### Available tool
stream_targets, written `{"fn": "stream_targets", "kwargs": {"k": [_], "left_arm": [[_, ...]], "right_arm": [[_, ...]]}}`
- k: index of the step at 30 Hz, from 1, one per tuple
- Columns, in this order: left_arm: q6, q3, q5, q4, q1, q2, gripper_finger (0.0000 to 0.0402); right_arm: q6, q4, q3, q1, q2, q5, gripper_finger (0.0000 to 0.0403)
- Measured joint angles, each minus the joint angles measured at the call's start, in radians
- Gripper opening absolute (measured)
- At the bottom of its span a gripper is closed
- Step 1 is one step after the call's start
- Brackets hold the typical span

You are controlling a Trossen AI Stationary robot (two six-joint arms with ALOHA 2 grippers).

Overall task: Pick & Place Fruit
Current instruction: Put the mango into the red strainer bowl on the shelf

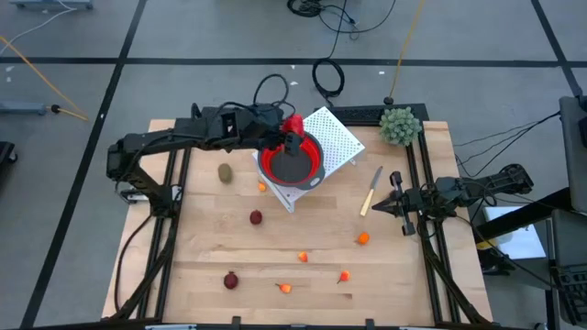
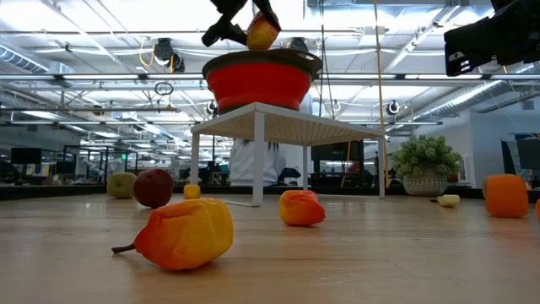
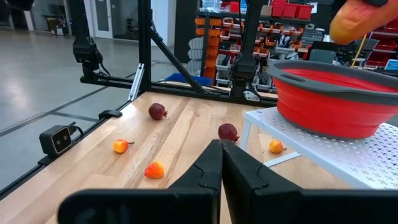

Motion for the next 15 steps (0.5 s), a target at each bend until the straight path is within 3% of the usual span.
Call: {"fn": "stream_targets", "kwargs": {"k": [15], "left_arm": [[0.081,0.000,-0.049,-0.043,-0.063,0.056,0.0250]], "right_arm": [[0.000,0.001,0.000,0.000,0.000,0.000,0.0000]]}}
